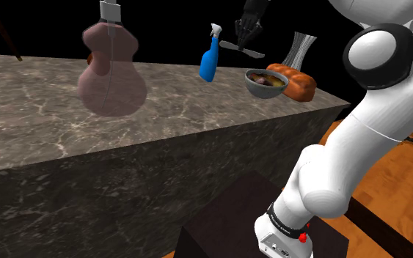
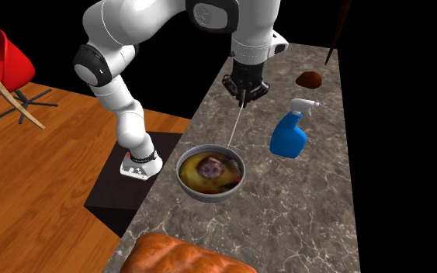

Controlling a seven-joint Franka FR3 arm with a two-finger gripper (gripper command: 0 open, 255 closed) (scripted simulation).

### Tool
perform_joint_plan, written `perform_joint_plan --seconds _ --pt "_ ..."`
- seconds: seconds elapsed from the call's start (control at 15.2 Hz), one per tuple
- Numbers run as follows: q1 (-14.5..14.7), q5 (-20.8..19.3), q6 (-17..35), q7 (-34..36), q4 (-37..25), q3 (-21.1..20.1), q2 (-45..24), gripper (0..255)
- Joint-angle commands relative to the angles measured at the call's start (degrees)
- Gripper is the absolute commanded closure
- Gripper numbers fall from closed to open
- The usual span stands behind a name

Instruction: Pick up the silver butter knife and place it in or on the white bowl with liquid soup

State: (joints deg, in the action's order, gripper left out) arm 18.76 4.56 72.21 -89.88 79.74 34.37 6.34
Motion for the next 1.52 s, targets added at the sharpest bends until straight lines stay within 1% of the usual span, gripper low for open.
perform_joint_plan --seconds 0.0,0.46,0.66,0.73,1.06,1.45 --pt "-1.2 -0.4 -0.8 -3.0 -0.3 1.7 0.2 255" --pt "-5.6 -0.9 -4.0 -13.8 -3.3 8.1 -0.8 255" --pt "-7.9 0.0 -5.6 -19.4 -5.9 11.6 -2.8 255" --pt "-9.3 0.8 -6.5 -22.4 -7.5 13.6 -4.3 255" --pt "-8.3 -2.3 -1.4 -20.4 0.4 11.5 0.0 255" --pt "-8.1 -4.8 4.0 -18.8 8.5 9.8 3.8 255"
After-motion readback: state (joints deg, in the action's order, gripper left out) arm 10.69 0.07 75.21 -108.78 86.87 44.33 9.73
